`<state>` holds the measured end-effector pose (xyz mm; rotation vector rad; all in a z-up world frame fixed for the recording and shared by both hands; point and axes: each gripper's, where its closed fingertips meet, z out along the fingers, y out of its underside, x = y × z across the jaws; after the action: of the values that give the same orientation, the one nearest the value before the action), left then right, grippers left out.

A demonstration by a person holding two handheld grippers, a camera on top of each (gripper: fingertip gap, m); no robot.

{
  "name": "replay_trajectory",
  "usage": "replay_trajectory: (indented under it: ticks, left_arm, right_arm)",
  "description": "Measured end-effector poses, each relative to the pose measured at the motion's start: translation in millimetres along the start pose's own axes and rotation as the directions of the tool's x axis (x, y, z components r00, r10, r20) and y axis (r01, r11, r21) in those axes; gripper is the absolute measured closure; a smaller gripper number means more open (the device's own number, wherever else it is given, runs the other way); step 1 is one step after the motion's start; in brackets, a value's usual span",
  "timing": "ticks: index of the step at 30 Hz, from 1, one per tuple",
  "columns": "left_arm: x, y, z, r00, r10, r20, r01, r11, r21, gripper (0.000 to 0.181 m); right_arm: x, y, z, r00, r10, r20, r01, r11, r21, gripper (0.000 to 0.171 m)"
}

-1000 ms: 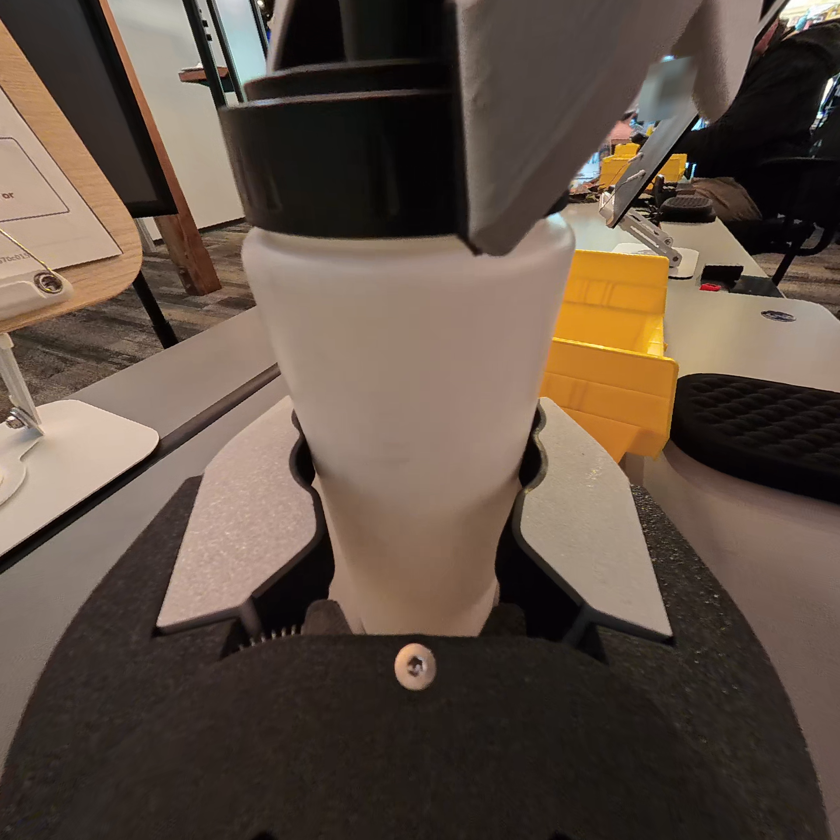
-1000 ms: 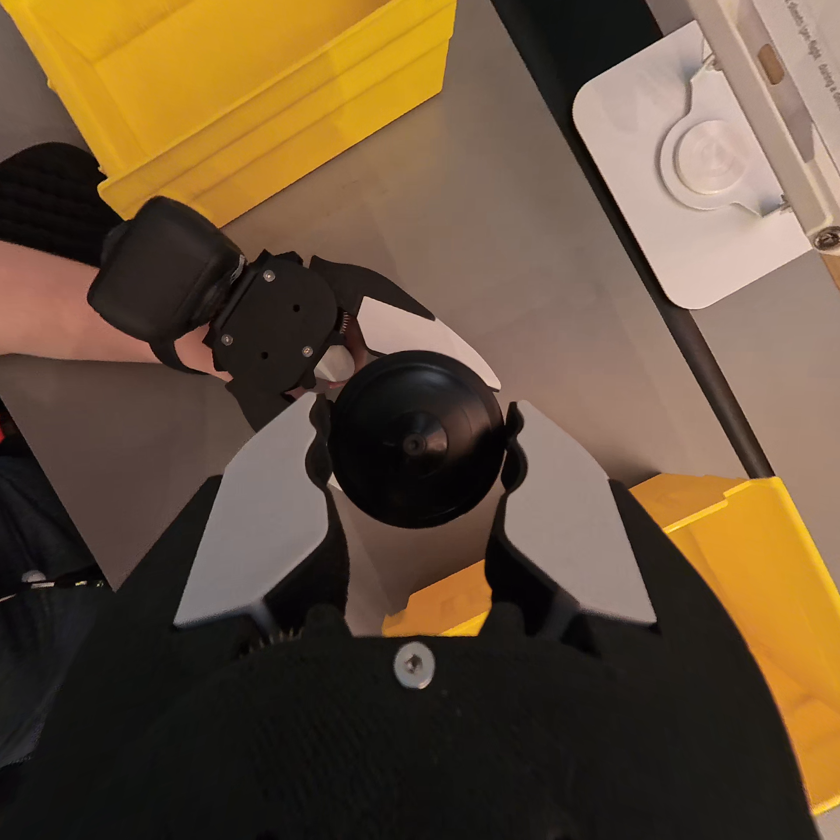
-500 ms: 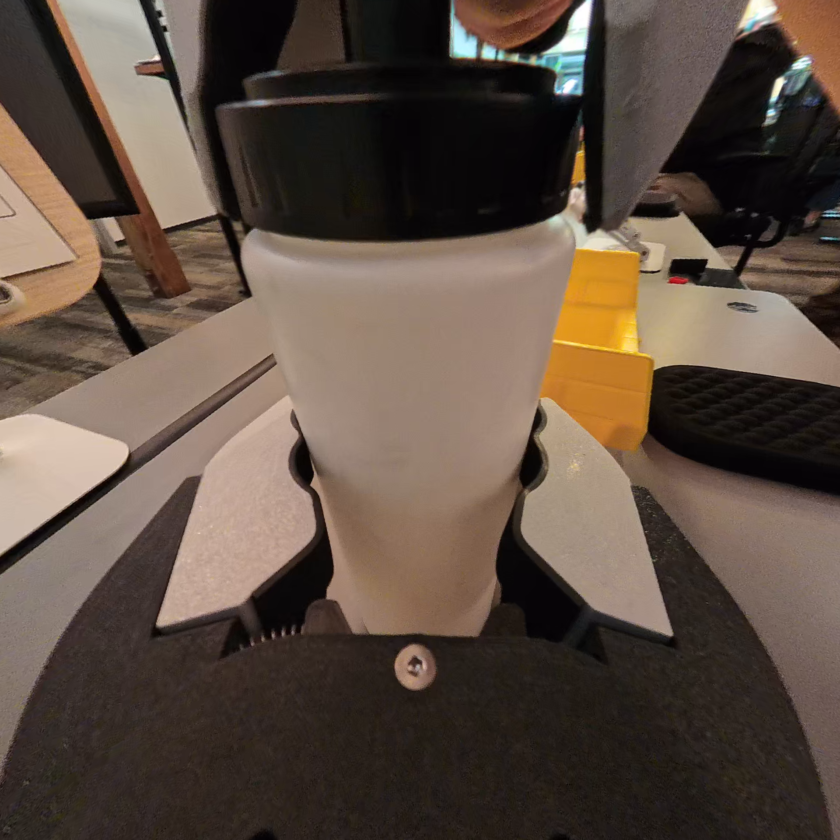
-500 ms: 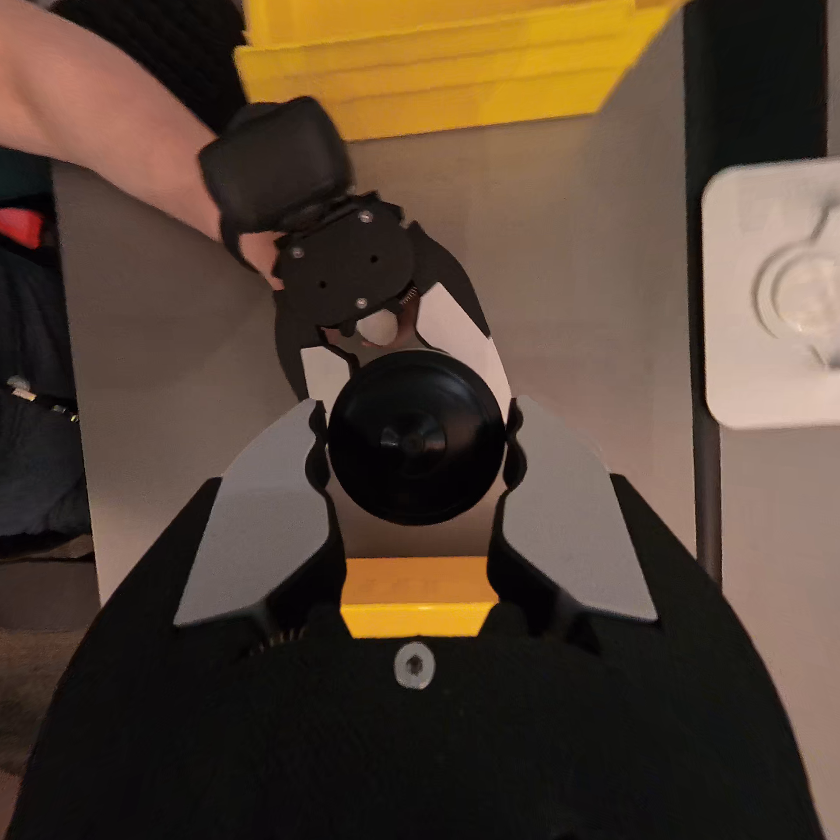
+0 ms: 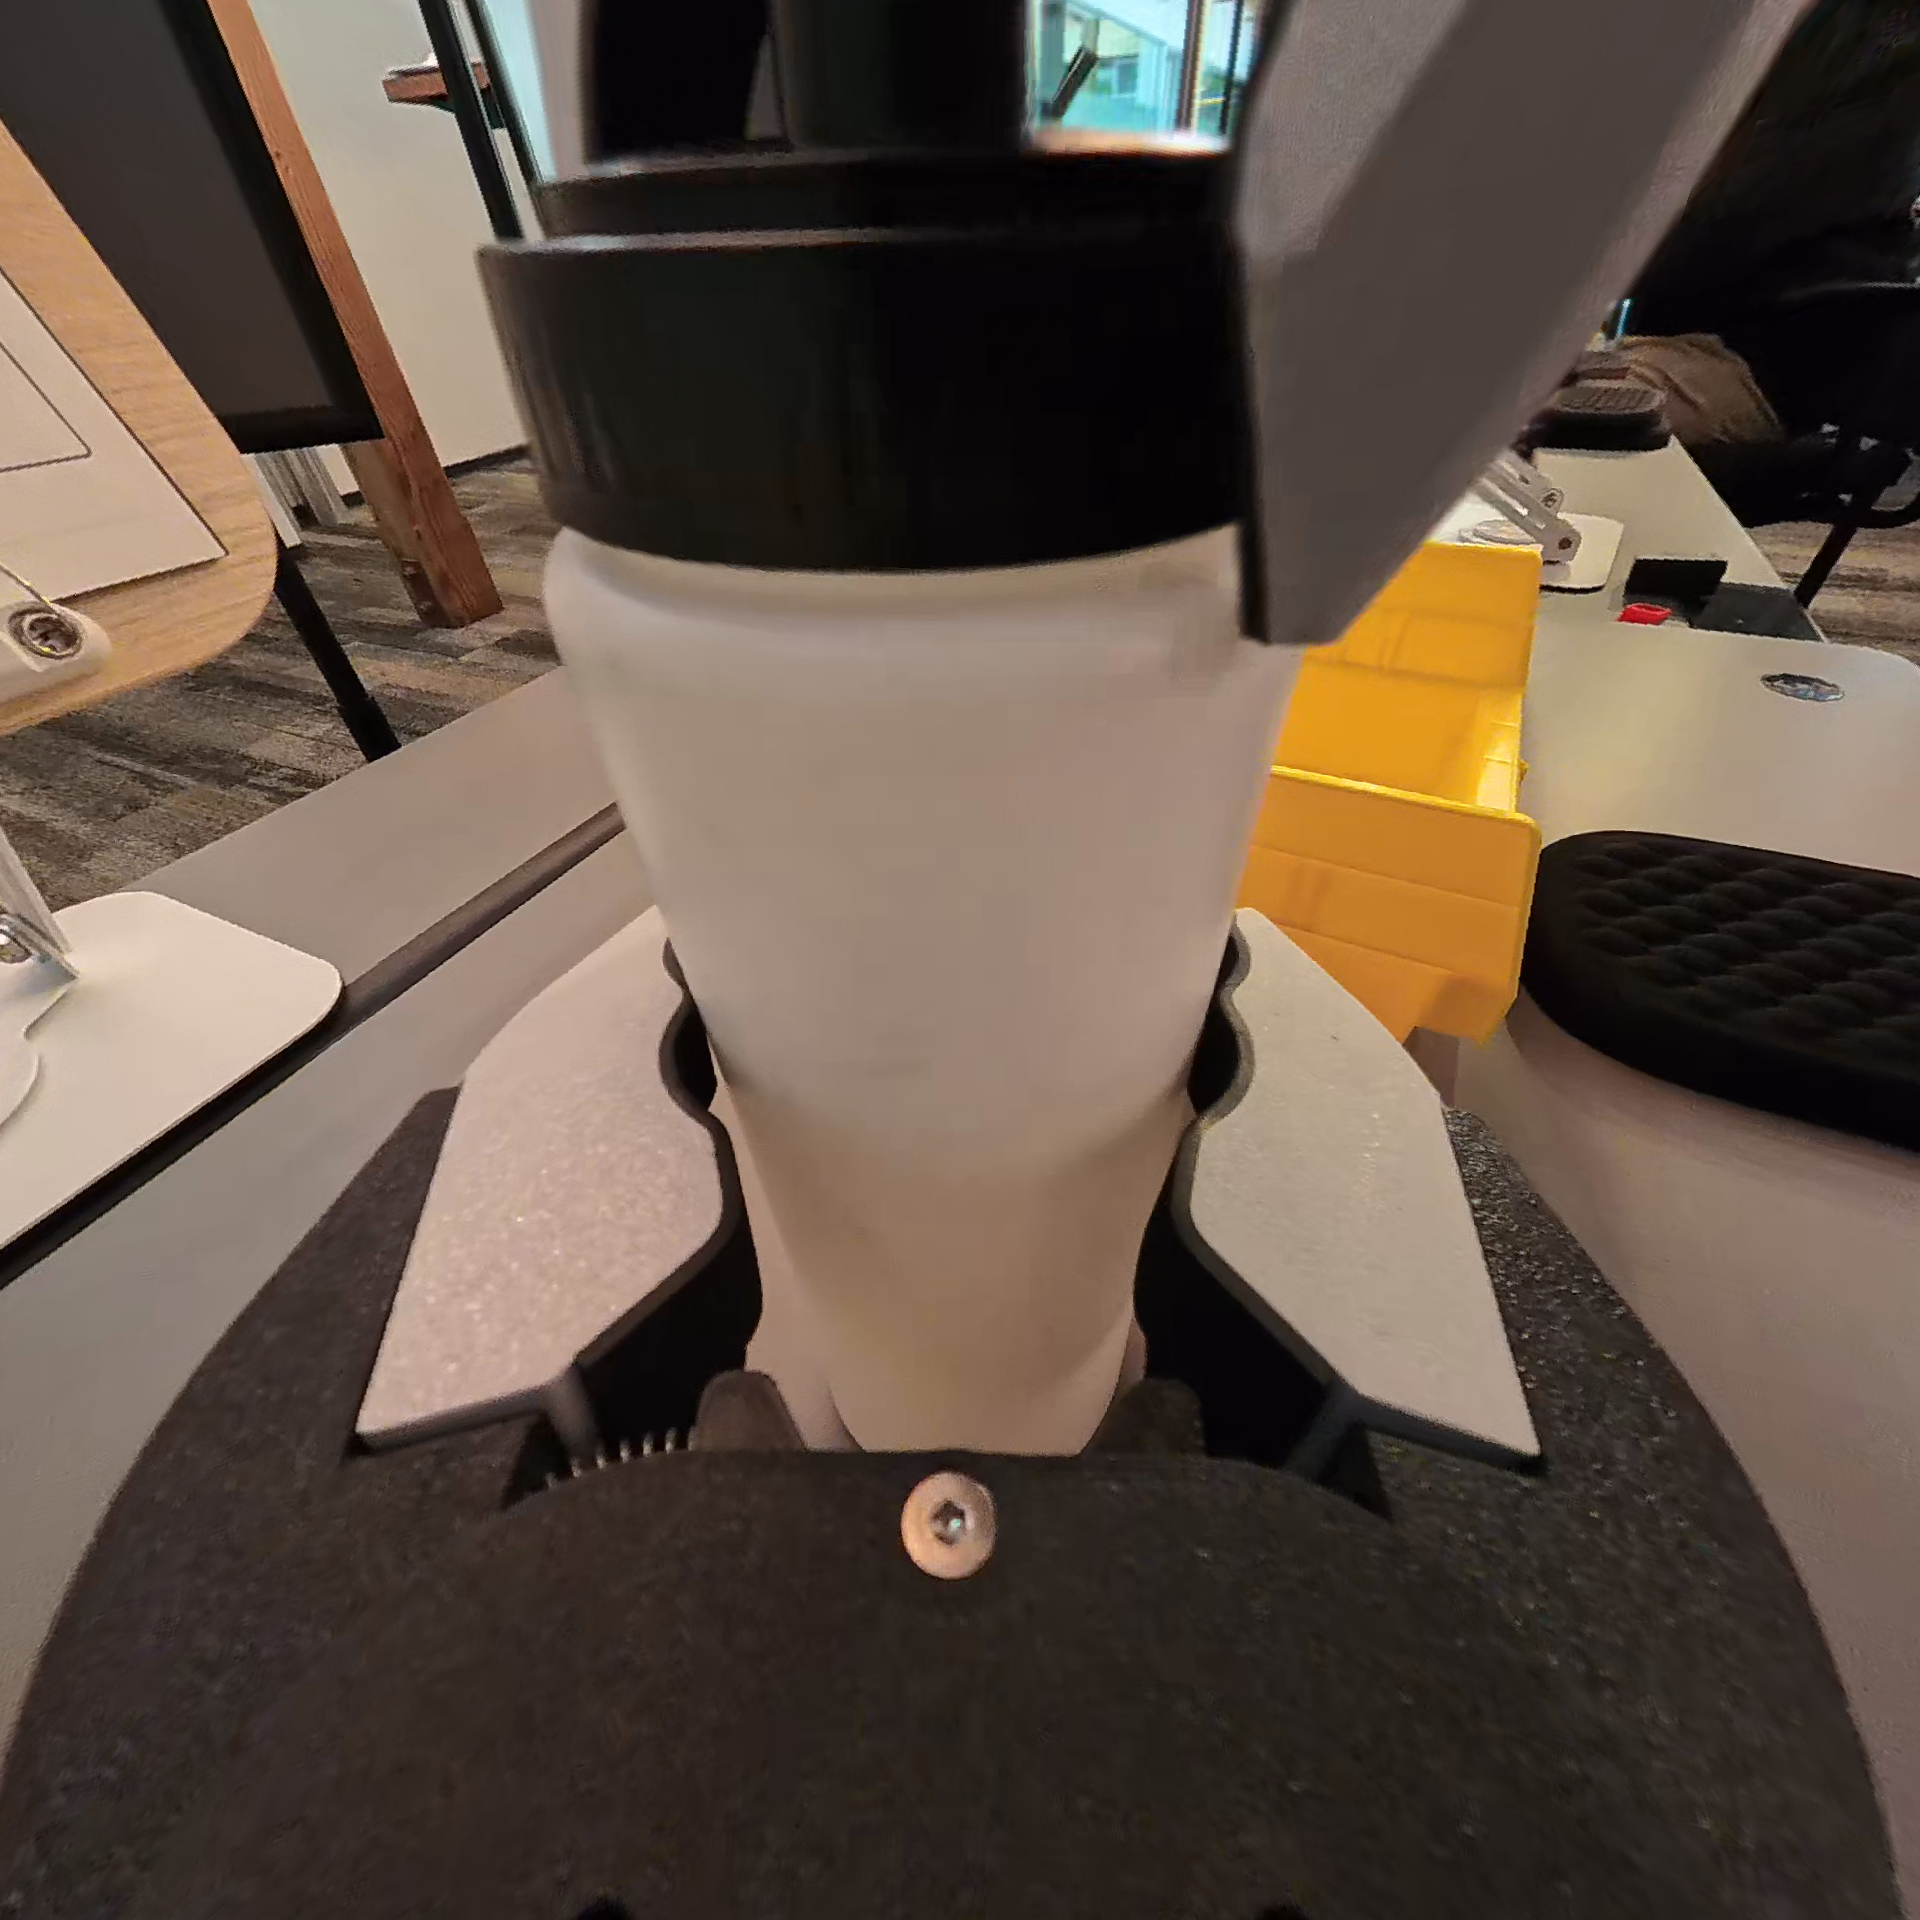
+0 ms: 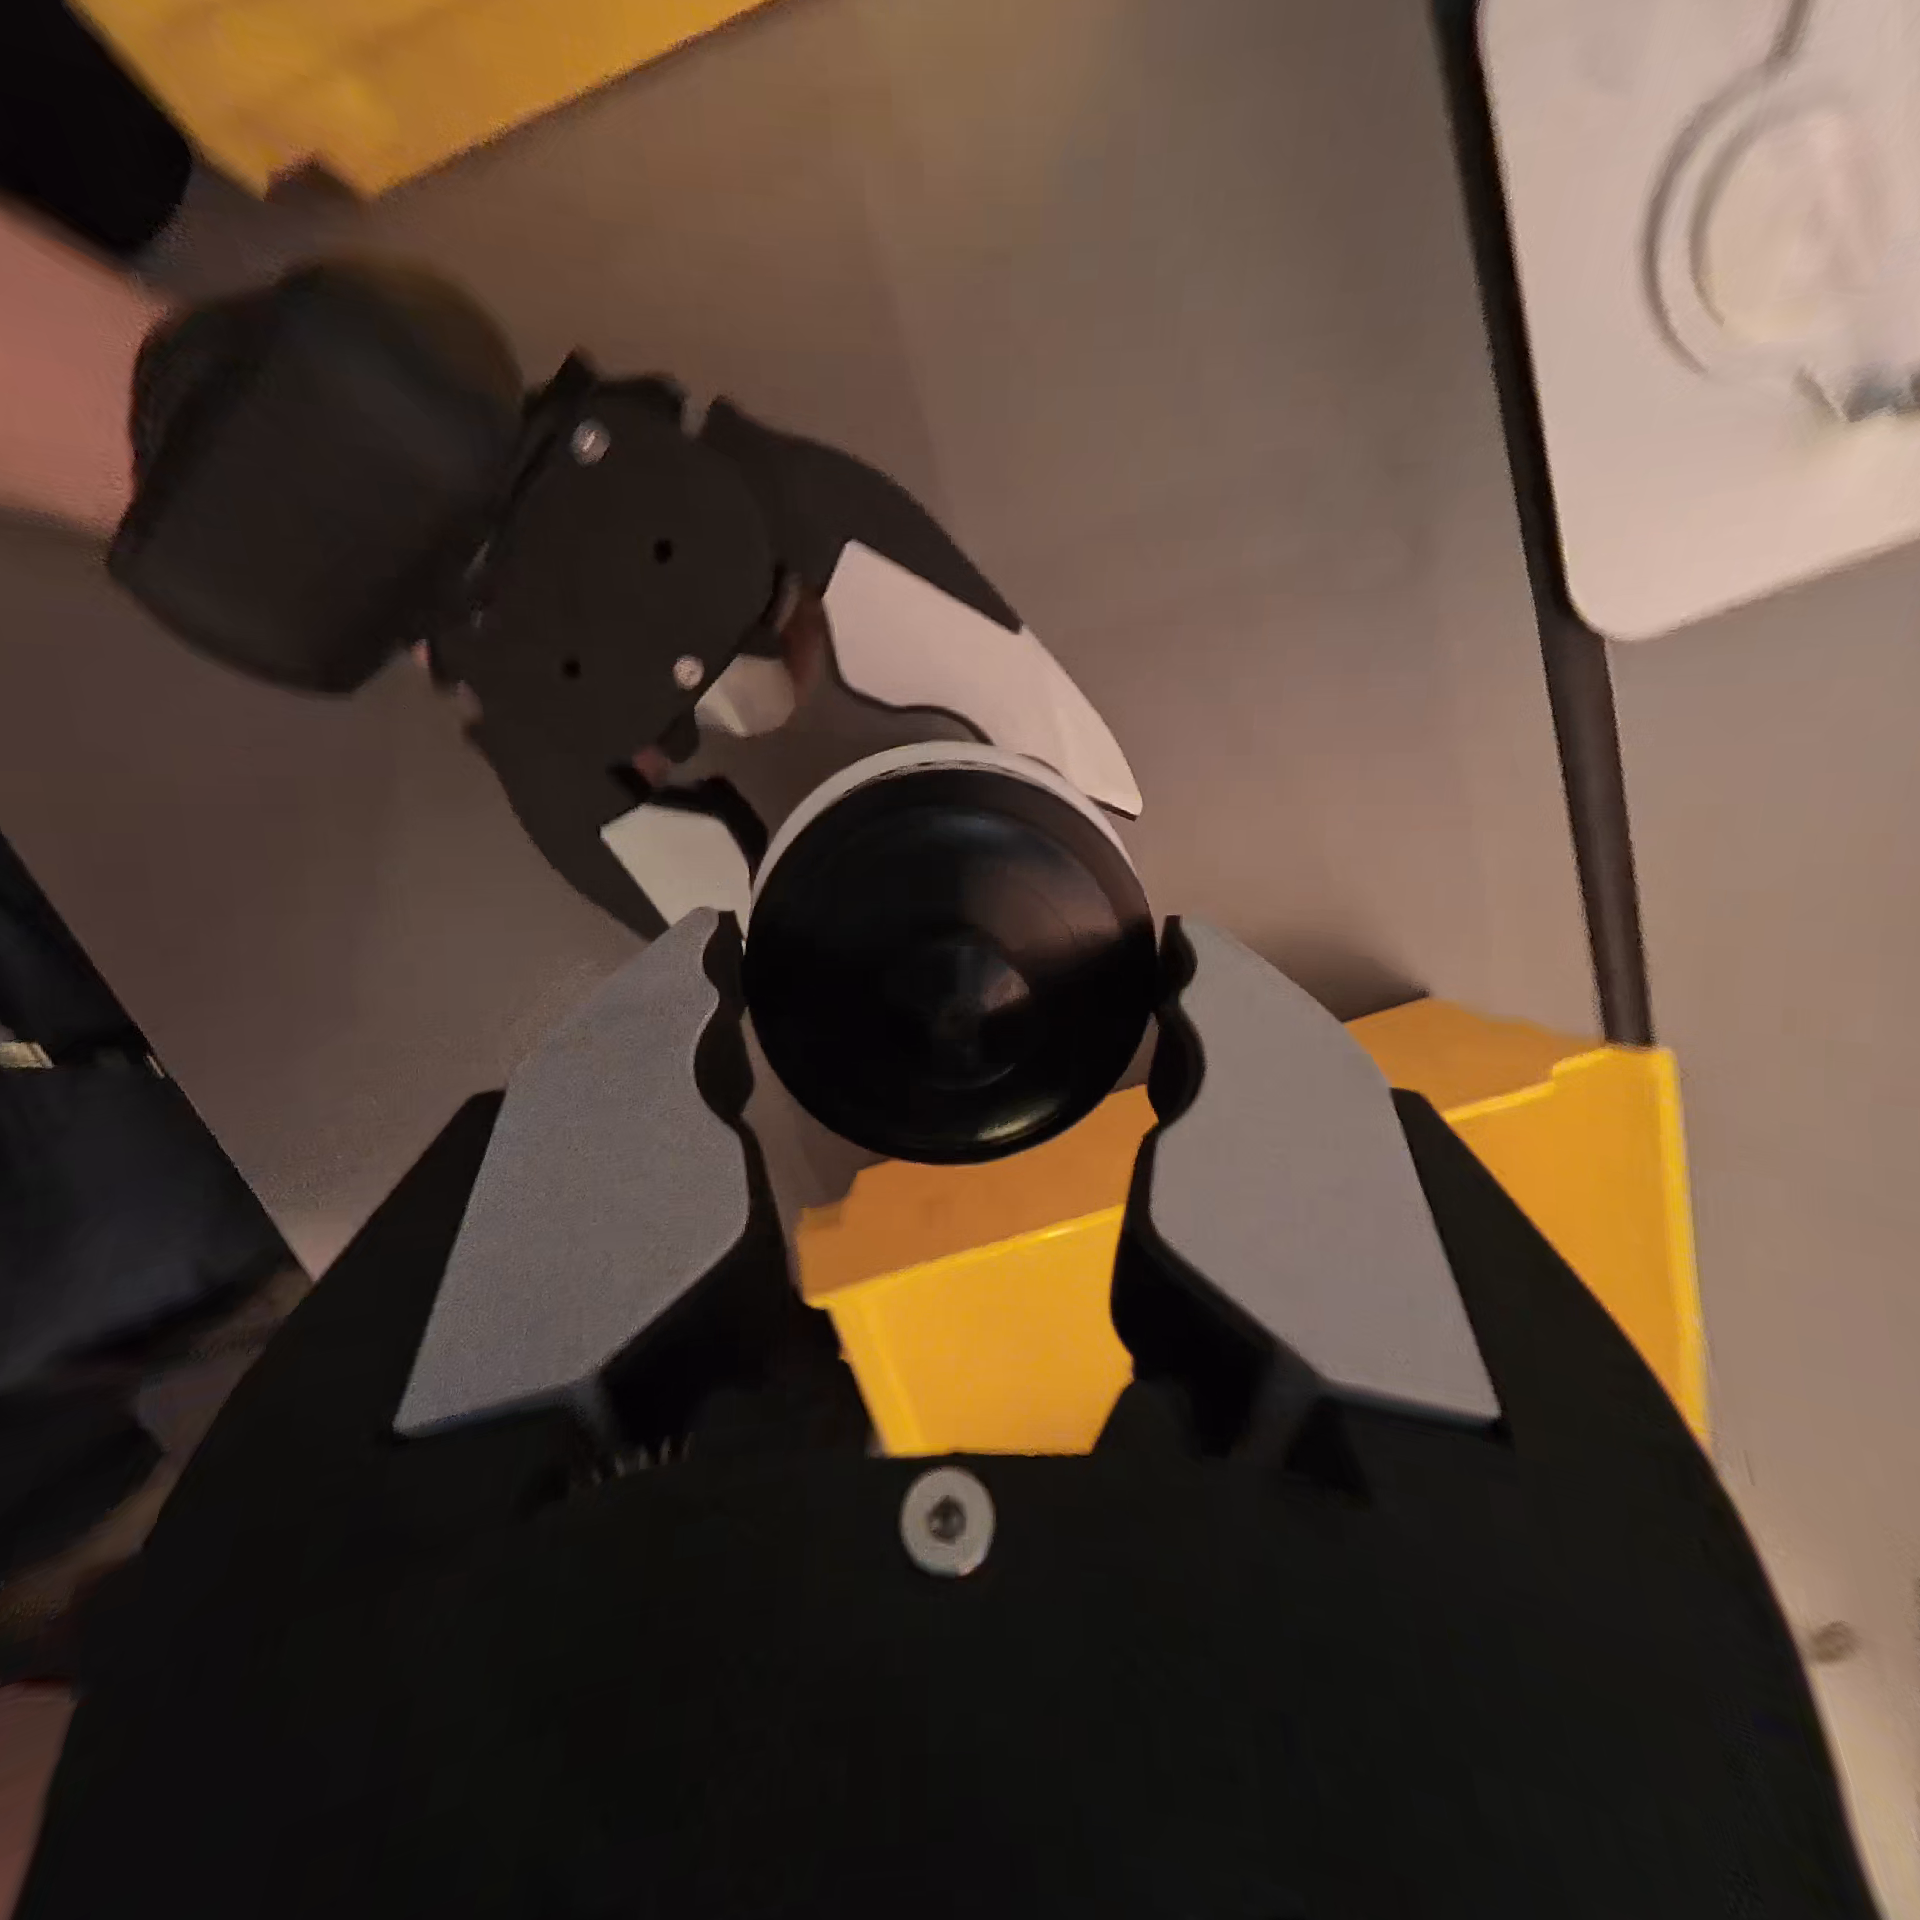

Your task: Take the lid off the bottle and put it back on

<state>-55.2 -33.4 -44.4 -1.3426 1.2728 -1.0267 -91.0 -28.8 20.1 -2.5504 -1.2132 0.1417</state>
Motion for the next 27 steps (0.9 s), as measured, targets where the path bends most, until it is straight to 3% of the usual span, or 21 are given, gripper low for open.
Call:
replay_trajectory:
  ticks: [3,6,11,15,18,23,27]
  left_arm:
    - [1,0,-1,1.0,-0.002,-0.026,0.002,1.0,0.003,0.089]
    - [-1,0,-1,1.0,-0.019,-0.023,0.019,1.0,0.0,0.089]
    - [-3,1,0,1.0,-0.01,0.023,0.011,1.0,-0.022,0.089]
    - [-3,2,0,0.999,-0.011,0.049,0.013,0.999,-0.039,0.089]
    - [-3,3,0,0.998,-0.013,0.057,0.016,0.998,-0.053,0.089]
    - [-1,2,0,1.0,-0.007,0.029,0.009,0.999,-0.045,0.089]
    - [4,2,-1,1.0,0.01,-0.016,-0.011,0.999,-0.031,0.09]
  right_arm:
    - [0,6,1,0.949,-0.315,0.029,0.316,0.948,-0.043,0.093]
    - [1,3,0,0.925,-0.372,0.083,0.371,0.928,0.024,0.094]
    - [5,11,1,0.998,-0.054,0.008,0.055,0.996,-0.072,0.089]
    - [1,1,0,0.971,0.236,-0.038,-0.238,0.969,-0.061,0.09]
    - [5,2,-2,0.948,0.313,-0.06,-0.318,0.943,-0.095,0.094]
    - [3,4,-3,0.992,0.124,0.002,-0.123,0.981,-0.147,0.094]
    - [-4,3,-3,0.95,-0.29,0.117,0.301,0.949,-0.097,0.093]
